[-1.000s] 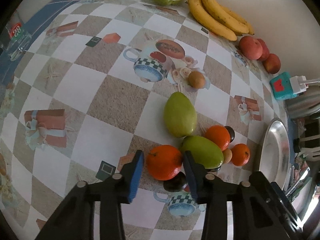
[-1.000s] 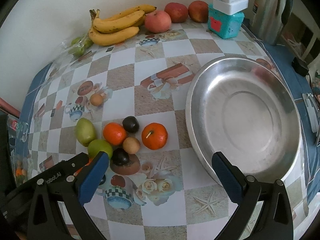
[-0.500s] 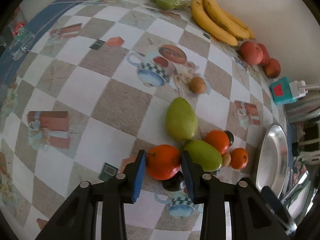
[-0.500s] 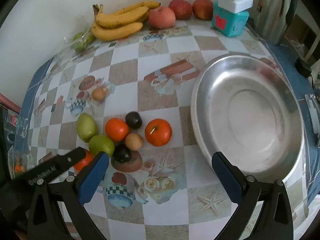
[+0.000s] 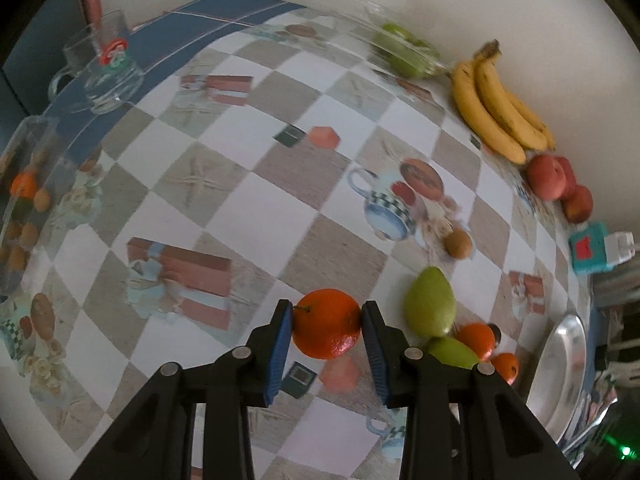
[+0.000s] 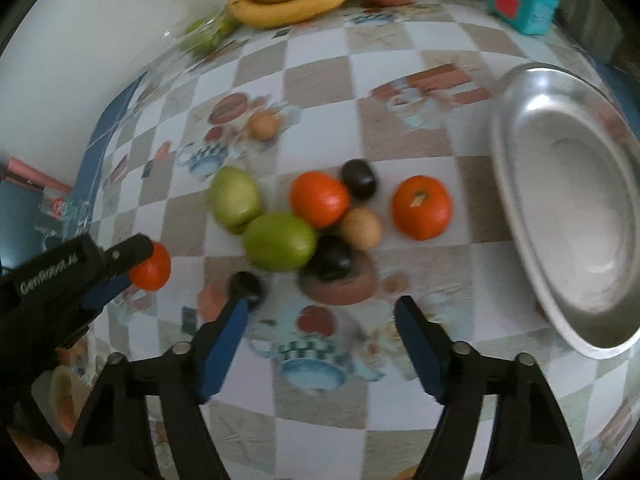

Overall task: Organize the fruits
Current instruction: 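Grasp the orange tangerine with the left tool while the right tool grasps the dark plum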

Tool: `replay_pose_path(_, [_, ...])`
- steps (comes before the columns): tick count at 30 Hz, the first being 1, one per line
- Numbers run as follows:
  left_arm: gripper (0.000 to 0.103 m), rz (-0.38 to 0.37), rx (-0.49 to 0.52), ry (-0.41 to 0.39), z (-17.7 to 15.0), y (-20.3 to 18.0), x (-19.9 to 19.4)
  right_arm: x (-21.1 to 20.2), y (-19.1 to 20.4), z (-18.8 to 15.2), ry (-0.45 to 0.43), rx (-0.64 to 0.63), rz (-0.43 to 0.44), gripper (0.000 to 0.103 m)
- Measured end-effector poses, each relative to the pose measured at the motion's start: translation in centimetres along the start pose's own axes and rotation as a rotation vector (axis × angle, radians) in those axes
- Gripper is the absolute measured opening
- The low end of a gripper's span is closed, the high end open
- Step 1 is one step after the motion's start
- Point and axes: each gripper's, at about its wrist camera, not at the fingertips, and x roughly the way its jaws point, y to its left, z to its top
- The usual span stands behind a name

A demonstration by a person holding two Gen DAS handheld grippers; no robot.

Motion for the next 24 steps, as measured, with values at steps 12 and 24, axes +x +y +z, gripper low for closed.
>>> replay_pose_path(12, [0.036, -0.032, -0.036, -0.006, 0.7, 1.3, -0.1, 2.5, 3.4, 0.3, 0.035, -0.074, 0.001, 0.047])
replay_pose_path(24, [0.076, -0.078, -0.050, 0.072, 1.2, 1.6, 2.2, 4.2, 4.9, 1.0, 0.037, -0.085, -0.022, 0.033])
